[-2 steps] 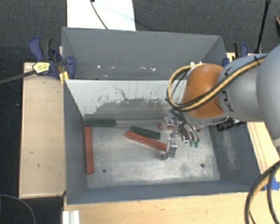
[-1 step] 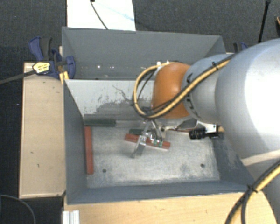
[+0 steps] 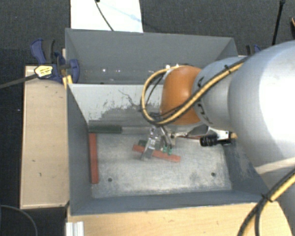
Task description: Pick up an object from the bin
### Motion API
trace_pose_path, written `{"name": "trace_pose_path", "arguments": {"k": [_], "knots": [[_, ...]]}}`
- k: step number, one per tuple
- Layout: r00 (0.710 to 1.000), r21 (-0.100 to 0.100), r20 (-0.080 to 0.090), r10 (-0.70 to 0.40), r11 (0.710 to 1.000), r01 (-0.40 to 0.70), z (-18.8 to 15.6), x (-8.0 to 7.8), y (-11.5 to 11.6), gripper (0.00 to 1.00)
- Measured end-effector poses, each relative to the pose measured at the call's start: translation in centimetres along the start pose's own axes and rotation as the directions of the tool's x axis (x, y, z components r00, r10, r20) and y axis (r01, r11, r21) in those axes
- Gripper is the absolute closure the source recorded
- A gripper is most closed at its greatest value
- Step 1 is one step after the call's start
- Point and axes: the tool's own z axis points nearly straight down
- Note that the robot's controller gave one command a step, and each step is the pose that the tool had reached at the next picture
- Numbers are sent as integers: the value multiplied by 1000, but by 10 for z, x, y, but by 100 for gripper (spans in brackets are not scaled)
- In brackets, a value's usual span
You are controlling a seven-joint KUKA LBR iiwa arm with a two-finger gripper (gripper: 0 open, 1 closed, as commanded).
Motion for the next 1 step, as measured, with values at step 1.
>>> {"name": "trace_pose_path", "arguments": {"k": [1], "knots": [[998, -4, 4, -61, 998, 61, -140, 22, 9, 100]]}}
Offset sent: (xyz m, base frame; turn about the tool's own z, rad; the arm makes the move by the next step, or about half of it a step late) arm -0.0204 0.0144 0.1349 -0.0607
